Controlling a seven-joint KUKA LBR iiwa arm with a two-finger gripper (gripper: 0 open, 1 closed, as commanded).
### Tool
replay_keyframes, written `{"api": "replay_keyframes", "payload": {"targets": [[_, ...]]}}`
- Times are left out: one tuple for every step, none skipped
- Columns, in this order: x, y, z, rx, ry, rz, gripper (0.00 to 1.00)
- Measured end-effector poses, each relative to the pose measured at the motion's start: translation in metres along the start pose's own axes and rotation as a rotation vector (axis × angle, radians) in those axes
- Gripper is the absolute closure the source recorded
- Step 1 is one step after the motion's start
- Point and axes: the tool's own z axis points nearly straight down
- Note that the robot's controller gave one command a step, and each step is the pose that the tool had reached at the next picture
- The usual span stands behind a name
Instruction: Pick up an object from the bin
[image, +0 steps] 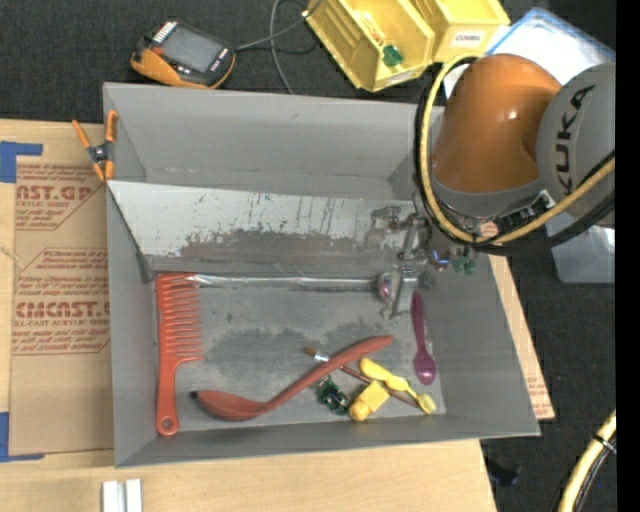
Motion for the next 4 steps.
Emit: {"api": "replay_keyframes", "payload": {"targets": [[-0.001,0.000,-0.004,0.000,-0.008,0.000,0.00],[0.065,0.082,0.082,-0.002,0.000,-0.251,0.00],[0.076,0.071,0.082,0.002,-0.008,-0.296,0.00],[0.027,0.045,0.112,-0.001,-0.004,-0.758,0.00]]}}
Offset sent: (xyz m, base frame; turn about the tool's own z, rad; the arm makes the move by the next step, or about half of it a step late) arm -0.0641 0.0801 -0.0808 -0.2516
